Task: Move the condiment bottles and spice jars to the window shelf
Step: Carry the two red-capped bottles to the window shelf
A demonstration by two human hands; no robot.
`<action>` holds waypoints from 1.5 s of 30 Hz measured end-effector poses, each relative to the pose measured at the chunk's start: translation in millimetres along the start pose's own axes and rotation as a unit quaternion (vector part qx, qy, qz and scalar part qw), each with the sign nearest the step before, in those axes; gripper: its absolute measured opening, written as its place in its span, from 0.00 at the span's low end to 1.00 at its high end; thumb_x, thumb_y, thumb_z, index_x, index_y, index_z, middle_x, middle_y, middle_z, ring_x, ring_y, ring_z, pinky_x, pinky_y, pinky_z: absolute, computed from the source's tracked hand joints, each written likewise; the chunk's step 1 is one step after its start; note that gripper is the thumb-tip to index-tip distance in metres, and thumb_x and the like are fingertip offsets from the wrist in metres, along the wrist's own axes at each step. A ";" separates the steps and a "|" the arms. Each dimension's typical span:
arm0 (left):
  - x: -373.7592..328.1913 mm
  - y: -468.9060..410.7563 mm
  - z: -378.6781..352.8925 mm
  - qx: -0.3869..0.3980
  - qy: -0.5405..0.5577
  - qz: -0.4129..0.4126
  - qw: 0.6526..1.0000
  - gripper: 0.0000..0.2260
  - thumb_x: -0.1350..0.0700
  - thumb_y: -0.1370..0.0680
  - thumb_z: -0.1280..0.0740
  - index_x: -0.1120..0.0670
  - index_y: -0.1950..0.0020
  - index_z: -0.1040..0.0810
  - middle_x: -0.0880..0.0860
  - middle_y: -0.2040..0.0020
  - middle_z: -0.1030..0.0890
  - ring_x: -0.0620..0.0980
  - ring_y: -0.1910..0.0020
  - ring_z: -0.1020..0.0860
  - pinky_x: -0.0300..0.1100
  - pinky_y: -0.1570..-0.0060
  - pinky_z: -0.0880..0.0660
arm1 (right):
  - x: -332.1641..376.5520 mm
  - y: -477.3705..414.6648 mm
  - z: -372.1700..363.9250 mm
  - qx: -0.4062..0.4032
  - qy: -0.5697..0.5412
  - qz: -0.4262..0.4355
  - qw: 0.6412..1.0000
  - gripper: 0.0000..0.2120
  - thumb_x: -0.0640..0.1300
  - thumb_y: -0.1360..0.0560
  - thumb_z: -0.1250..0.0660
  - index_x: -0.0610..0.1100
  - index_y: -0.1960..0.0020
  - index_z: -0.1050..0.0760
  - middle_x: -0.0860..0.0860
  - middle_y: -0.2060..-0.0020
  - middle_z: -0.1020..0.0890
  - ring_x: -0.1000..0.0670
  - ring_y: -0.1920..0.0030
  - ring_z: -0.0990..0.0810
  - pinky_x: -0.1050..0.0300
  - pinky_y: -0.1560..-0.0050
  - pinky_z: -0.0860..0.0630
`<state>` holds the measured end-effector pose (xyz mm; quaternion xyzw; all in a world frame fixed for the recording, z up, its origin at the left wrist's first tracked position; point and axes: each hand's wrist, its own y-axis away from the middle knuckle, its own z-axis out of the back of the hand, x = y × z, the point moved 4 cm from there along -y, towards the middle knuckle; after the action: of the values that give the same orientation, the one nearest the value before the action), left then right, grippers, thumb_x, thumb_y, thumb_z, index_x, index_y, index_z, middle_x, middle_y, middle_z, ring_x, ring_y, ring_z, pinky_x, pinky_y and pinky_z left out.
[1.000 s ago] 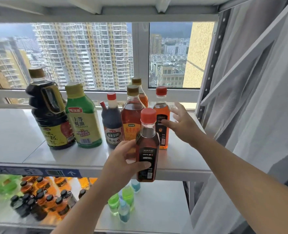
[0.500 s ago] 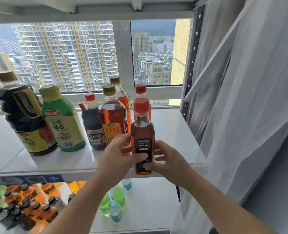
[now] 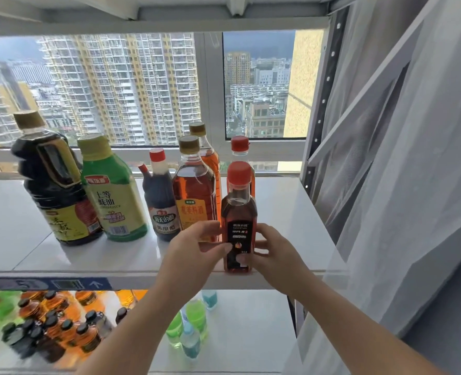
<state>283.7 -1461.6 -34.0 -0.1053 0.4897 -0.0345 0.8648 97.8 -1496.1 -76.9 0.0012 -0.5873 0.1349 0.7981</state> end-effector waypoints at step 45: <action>36.4 21.1 -6.3 0.020 0.088 0.107 0.990 0.05 0.59 0.23 0.26 0.51 0.50 0.15 0.51 0.58 0.13 0.50 0.58 0.13 0.52 0.48 0.16 | -18.1 -35.9 1.5 -0.038 0.073 -0.041 0.996 0.27 0.50 0.25 0.24 0.52 0.28 0.28 0.51 0.30 0.26 0.49 0.33 0.24 0.54 0.36 0.26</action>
<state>296.3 -1447.9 -72.3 -0.0317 0.5712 0.0400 0.8192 99.2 -1534.9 -87.8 -0.0155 -0.5317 0.0796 0.8431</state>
